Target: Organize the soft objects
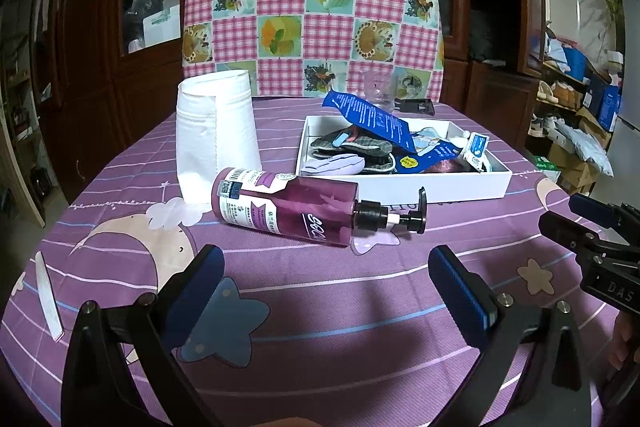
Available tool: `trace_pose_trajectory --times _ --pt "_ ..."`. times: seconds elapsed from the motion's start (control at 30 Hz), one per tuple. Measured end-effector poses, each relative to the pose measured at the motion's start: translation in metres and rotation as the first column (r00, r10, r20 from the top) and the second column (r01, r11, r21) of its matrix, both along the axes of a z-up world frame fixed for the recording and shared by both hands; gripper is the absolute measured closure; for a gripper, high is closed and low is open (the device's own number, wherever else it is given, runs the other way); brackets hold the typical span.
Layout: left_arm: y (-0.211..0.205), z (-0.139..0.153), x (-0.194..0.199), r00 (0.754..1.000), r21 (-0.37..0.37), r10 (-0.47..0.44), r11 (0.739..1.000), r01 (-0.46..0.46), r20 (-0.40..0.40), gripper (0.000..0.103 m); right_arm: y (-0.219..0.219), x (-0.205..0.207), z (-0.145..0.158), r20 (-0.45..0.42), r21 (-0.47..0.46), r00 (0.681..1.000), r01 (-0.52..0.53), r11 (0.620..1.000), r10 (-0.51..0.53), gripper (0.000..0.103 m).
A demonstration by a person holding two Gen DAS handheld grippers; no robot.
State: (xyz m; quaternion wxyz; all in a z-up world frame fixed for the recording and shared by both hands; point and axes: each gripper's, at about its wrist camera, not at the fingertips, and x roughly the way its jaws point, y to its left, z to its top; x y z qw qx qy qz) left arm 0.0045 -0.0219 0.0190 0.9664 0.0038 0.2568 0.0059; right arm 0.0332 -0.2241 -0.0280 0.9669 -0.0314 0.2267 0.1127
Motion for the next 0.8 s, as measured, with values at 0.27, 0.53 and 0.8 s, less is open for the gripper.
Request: trace_pose_trajectory --times 0.27,0.53,0.8 --pt "0.0000 -0.0001 0.0003 1.000 0.001 -0.001 1.000 0.001 -0.003 0.000 -0.0010 0.0003 -0.0007 0.000 0.000 1.000 0.000 1.000 0.000 0.037" --pt "-0.0032 -0.0017 0.0015 1.000 0.018 0.000 1.000 0.000 -0.006 0.000 0.0001 0.0003 0.0003 0.001 -0.001 1.000 0.000 1.000 0.000 0.037" --pt "-0.0035 -0.0021 0.0012 1.000 0.018 0.006 1.000 -0.006 -0.008 0.000 -0.0010 0.0004 -0.0002 -0.001 -0.001 1.000 0.000 1.000 0.000 0.037"
